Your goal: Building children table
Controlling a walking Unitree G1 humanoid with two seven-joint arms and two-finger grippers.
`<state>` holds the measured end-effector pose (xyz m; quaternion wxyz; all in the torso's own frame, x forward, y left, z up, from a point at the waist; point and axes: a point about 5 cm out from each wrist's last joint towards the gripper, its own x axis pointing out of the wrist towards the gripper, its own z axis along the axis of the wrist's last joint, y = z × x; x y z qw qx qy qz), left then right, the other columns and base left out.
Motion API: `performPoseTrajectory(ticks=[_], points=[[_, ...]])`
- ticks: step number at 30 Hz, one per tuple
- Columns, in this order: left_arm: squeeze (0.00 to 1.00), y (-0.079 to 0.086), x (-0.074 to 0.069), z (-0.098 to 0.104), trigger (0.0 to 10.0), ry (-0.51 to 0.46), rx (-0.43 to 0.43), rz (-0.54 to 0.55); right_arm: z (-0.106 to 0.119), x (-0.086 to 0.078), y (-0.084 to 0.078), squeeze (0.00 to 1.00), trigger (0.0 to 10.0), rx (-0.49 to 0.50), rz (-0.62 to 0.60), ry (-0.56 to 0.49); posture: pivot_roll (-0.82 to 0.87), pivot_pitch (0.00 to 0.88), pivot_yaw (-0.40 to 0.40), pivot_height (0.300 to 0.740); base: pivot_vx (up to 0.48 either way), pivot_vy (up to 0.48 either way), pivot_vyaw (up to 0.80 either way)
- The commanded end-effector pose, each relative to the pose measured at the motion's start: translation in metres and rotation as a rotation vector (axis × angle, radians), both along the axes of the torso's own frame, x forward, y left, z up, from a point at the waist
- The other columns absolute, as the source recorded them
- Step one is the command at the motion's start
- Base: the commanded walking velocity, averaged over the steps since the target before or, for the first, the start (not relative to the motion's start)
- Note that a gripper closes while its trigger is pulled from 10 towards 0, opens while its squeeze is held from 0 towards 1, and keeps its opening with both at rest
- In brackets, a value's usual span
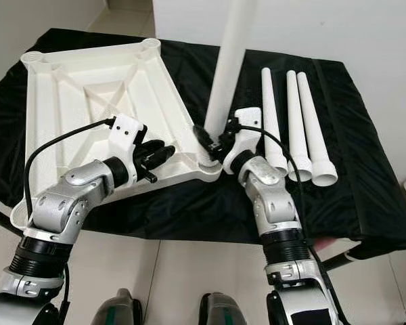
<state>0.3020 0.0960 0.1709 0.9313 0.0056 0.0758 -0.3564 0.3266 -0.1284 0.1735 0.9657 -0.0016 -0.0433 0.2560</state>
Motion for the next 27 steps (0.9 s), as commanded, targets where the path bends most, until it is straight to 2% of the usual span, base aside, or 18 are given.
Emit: performPoseTrajectory(ticks=[1, 5, 11, 13, 22, 27], points=[[0.00, 0.002, 0.000, -0.001, 10.0, 0.004, 0.011, 0.059, -0.012, -0.002, -0.007, 0.00, 10.0, -0.004, -0.027, 0.061, -0.01, 0.023, -0.033, 0.740, 0.000, 0.000, 0.00], [0.00, 0.001, -0.001, -0.001, 10.0, 0.005, 0.011, 0.060, -0.008, -0.006, -0.009, 0.00, 10.0, 0.011, -0.018, 0.047, -0.01, 0.024, -0.034, 0.740, 0.000, 0.000, 0.00], [0.00, 0.000, -0.002, -0.001, 10.0, 0.008, 0.012, 0.070, -0.002, -0.012, -0.010, 0.00, 10.0, -0.022, -0.001, 0.032, -0.01, 0.033, -0.033, 0.740, 0.000, 0.000, 0.00], [0.00, 0.002, -0.002, 0.000, 10.0, 0.011, 0.014, 0.078, -0.004, -0.015, -0.007, 0.00, 10.0, -0.052, 0.014, 0.032, -0.01, 0.037, -0.034, 0.740, 0.000, 0.000, 0.00], [0.00, 0.003, -0.001, 0.001, 10.0, 0.009, 0.011, 0.088, -0.006, -0.018, -0.002, 0.00, 10.0, -0.064, 0.044, 0.021, -0.01, 0.040, -0.034, 0.740, 0.000, 0.000, 0.00], [0.00, 0.004, 0.000, 0.003, 10.0, 0.006, 0.008, 0.097, -0.007, -0.017, 0.007, 0.00, 10.0, -0.093, 0.077, -0.010, 0.00, 0.041, -0.039, 0.740, 0.000, 0.000, 0.00]])
